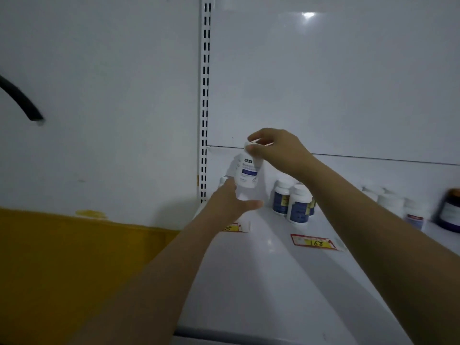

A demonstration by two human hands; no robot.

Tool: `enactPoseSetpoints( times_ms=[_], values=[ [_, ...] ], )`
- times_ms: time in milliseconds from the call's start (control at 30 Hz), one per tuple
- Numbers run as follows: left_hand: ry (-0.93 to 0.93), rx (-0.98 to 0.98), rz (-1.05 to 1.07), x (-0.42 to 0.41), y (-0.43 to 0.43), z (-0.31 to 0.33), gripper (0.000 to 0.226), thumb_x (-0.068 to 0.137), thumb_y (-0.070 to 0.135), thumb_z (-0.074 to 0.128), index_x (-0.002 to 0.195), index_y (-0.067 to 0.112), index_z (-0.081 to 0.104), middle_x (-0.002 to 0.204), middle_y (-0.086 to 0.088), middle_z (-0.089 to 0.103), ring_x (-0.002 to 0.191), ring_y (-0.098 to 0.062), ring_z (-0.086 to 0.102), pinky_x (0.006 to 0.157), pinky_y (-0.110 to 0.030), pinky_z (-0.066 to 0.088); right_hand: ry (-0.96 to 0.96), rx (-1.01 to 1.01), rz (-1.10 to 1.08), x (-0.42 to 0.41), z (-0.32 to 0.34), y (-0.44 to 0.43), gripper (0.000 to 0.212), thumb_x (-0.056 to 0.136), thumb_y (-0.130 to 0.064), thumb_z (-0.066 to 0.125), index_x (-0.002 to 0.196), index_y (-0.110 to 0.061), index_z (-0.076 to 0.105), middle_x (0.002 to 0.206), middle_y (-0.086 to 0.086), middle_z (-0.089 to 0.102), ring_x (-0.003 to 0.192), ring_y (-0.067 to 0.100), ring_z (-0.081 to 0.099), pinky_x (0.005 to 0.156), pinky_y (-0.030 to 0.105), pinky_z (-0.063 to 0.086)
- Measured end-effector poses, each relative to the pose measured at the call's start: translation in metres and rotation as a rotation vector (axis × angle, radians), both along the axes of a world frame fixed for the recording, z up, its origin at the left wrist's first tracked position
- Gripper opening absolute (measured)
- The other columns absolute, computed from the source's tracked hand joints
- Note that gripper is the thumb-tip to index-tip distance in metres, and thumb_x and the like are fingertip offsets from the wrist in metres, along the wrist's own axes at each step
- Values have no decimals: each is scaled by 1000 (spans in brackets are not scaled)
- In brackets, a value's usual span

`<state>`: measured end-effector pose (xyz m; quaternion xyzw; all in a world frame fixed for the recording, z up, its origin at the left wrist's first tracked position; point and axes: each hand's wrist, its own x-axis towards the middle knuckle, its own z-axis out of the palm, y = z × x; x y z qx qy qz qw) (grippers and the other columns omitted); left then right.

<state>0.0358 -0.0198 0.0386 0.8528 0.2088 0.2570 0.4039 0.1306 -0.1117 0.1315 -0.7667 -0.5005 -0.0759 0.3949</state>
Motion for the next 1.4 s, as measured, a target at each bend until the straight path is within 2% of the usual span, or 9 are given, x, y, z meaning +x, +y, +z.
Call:
enactPoseSetpoints(
  times_ms=[167,367,533,633,800,1033,1167,1267,1400],
  values=[
    [-154,-154,-29,-1,-13,-7,40,83,23,70,119,15,56,109,2,62,93,-9,56,69,-13,41,238,155,64,6,-31,-4,31,80,-42,70,106,-26,64,105,-2,67,96,13,63,82,27,51],
    [-210,-227,-41,-7,-13,-13,36,77,18,76,111,13,62,111,-7,68,101,-22,64,93,-35,51,419,307,87,13,-56,3,40,77,-45,73,107,-19,67,103,-1,69,99,15,65,88,32,54],
    [-228,-283,-105,-10,-8,-15,39,73,22,80,108,19,63,103,1,69,91,-10,66,77,-19,51,436,315,136,15,-58,-2,43,80,-41,71,113,-15,65,103,1,70,95,15,67,84,28,55],
    [-221,-326,-176,-11,-8,-15,39,76,26,76,113,21,63,103,2,69,94,-12,64,83,-22,50,452,340,168,15,-56,-5,43,82,-38,69,117,-13,64,105,1,70,94,13,68,80,23,56],
    [-228,-461,-244,-8,-4,-16,24,79,21,74,101,25,66,108,-3,69,106,-19,63,100,-34,48,475,343,157,13,-56,-4,46,78,-41,72,116,-15,62,102,2,70,93,17,68,88,34,55],
    [-229,-560,-368,-12,-2,-16,34,78,20,71,111,16,63,115,-11,67,112,-21,62,95,-26,49,524,309,229,13,-54,-7,44,83,-40,67,118,-13,62,106,4,70,97,20,68,90,37,55],
    [-227,-627,-483,-16,-3,-15,41,74,22,69,114,17,60,113,-8,69,109,-18,64,97,-27,48,744,380,431,12,-52,-11,33,95,-22,52,124,-6,59,118,11,66,105,23,63,95,36,51],
    [-224,-544,-392,-15,-4,-16,44,74,17,74,116,18,60,113,-6,69,107,-18,65,97,-30,49,822,354,549,11,-52,-13,29,97,-19,46,120,-10,59,125,12,62,112,24,59,99,38,48],
    [-234,-240,-76,-11,-3,-18,42,72,25,80,107,24,58,103,5,67,96,-13,65,82,-25,53,587,243,363,6,-57,-10,26,91,-37,55,115,-26,62,108,-8,66,99,9,63,76,20,54]
  ],
)
